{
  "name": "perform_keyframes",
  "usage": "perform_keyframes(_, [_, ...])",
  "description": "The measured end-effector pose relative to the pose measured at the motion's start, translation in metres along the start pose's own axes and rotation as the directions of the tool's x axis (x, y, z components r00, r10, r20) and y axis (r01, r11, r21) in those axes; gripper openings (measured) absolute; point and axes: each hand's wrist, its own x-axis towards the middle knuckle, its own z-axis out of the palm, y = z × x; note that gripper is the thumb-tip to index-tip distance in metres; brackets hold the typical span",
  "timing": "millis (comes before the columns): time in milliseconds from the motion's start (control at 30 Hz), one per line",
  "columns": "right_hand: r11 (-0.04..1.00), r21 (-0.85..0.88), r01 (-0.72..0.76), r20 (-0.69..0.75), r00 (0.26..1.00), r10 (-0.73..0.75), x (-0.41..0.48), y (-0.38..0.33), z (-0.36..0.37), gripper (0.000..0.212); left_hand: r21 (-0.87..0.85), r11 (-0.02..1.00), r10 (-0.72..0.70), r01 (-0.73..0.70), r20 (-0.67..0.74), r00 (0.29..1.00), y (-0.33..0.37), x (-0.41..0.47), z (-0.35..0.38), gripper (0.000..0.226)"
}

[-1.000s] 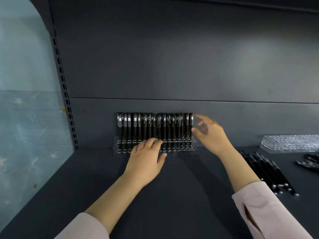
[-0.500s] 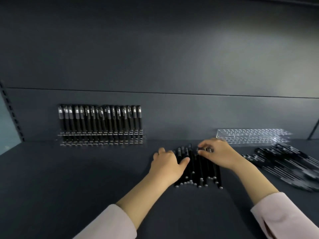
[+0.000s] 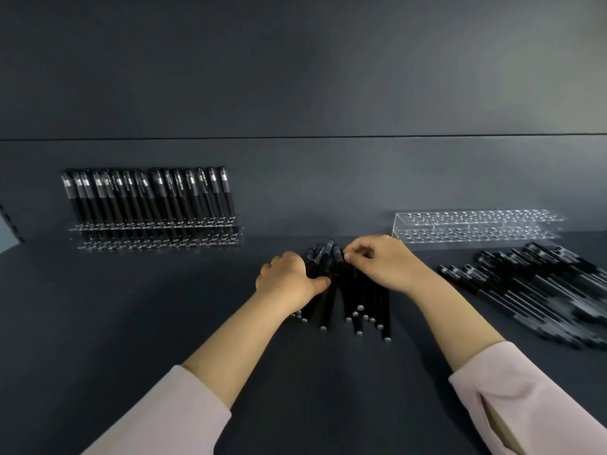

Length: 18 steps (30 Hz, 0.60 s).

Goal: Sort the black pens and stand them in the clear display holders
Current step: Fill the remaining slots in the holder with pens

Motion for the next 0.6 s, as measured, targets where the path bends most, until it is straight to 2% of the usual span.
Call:
perform_keyframes(267, [0.999, 0.011, -0.043, -0.022, 0.999, 0.044, 0.0001, 0.0005, 0.0013, 0.017, -0.074, 0.997, 0.0, -0.001, -0.002, 1.0, -0.0026, -0.0033, -0.0038, 0.073])
perform_keyframes(400, [0.999, 0.016, -0.05, -0.017, 0.999, 0.05, 0.0007, 0.0014, 0.003, 0.011, -0.137, 0.99, 0.003, -0.004, -0.01, 1.0, -0.0044, -0.0037, -0.007, 0.067])
perform_keyframes(600, [0.998, 0.023, -0.064, -0.014, 0.998, 0.064, 0.0007, 0.0025, 0.0043, 0.012, -0.161, 0.987, 0.031, -0.029, 0.011, 0.999, -0.0094, -0.0034, -0.0093, 0.041])
